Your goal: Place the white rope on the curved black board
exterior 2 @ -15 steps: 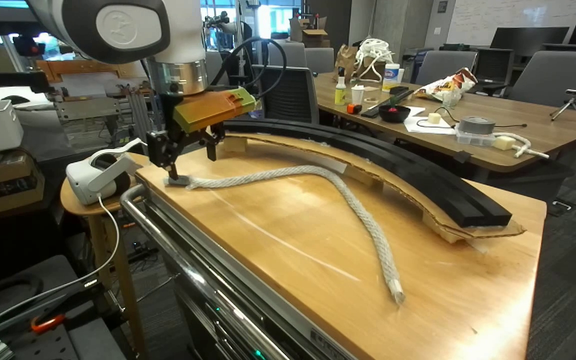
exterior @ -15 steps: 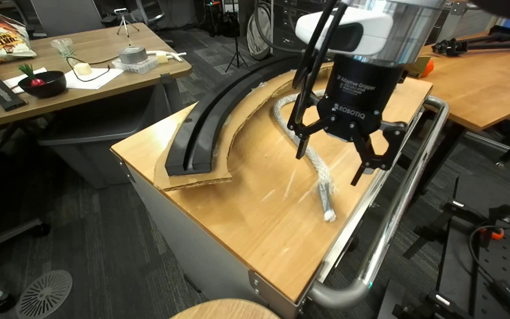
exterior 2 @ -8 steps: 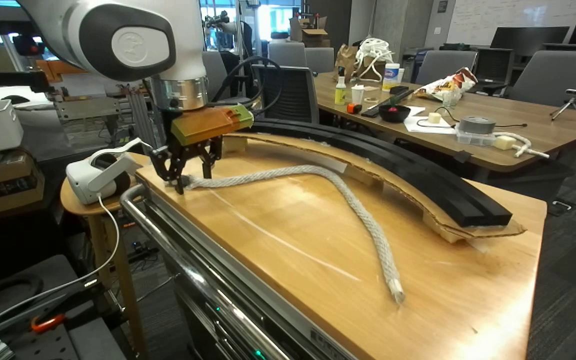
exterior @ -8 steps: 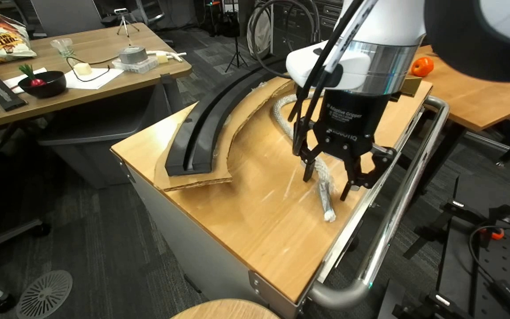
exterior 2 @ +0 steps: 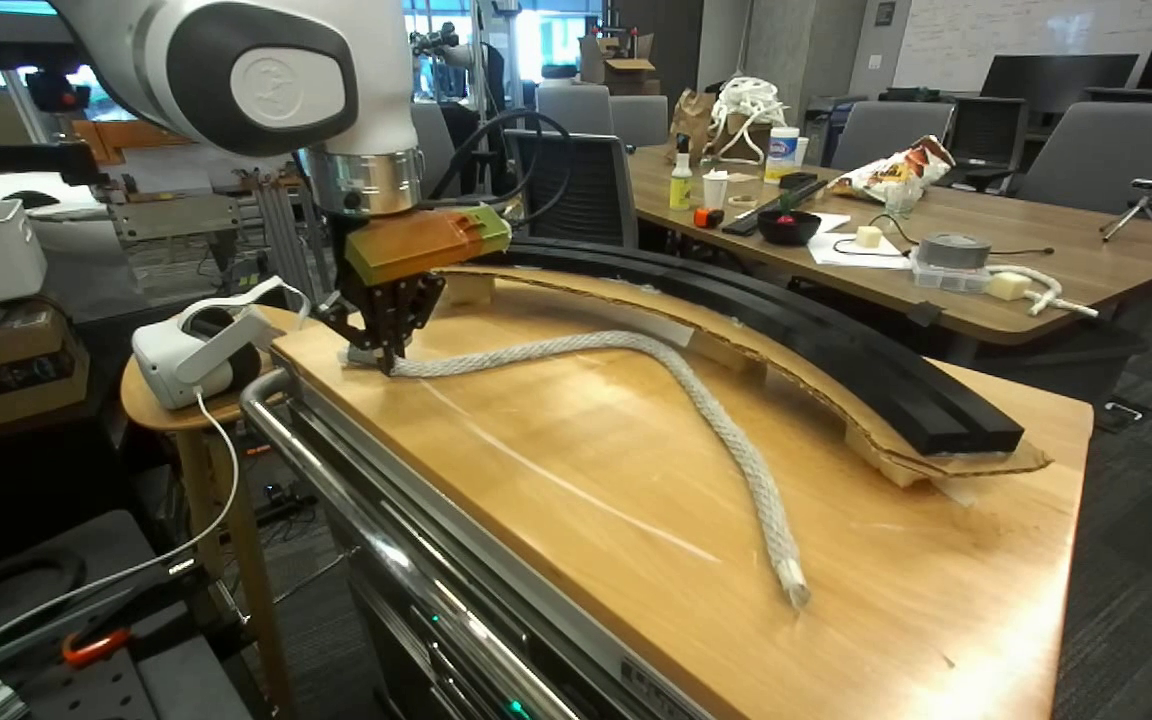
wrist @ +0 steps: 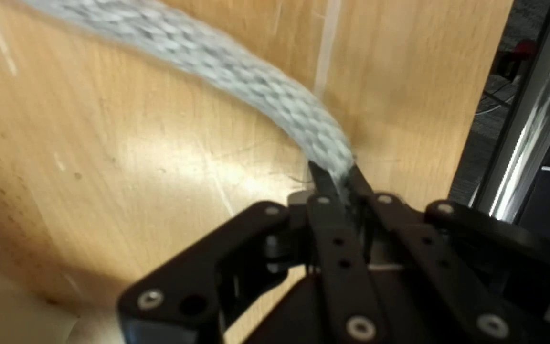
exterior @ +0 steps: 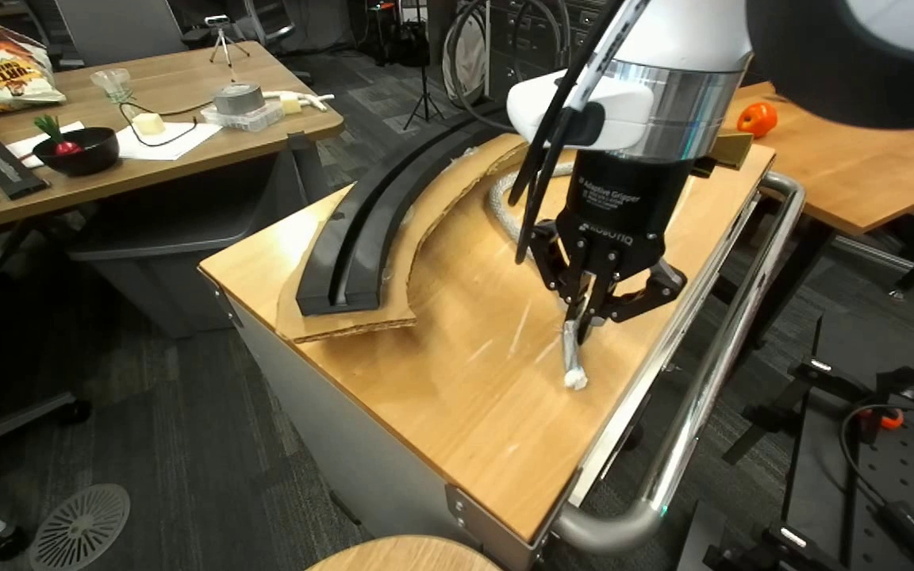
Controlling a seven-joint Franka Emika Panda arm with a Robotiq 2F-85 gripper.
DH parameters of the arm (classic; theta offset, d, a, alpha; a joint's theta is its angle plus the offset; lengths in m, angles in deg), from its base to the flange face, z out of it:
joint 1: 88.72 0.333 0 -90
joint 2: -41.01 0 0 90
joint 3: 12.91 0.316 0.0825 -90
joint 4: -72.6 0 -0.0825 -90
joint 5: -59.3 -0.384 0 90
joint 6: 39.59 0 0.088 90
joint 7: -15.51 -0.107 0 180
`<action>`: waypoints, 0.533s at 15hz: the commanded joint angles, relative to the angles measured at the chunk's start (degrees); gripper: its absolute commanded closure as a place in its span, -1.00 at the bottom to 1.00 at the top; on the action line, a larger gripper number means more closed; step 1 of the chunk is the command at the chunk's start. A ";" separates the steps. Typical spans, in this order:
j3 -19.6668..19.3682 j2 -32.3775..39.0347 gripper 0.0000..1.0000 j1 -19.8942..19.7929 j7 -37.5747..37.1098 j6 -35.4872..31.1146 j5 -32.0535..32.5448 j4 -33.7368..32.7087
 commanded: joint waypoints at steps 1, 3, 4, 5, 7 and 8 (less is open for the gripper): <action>0.67 0.65 0.80 -1.10 0.95 0.25 -1.98 -1.57; 0.72 -0.20 0.78 -1.27 0.77 0.13 -1.51 -1.61; 0.72 -0.81 0.76 -1.34 0.67 0.18 -1.25 -1.69; 0.72 -1.25 0.75 -1.45 0.24 -0.14 -0.75 -1.76; 0.57 -2.26 0.77 -1.71 -0.24 -0.94 -0.16 -2.02; 0.53 -3.14 0.77 -1.86 -0.67 -1.94 0.57 -1.84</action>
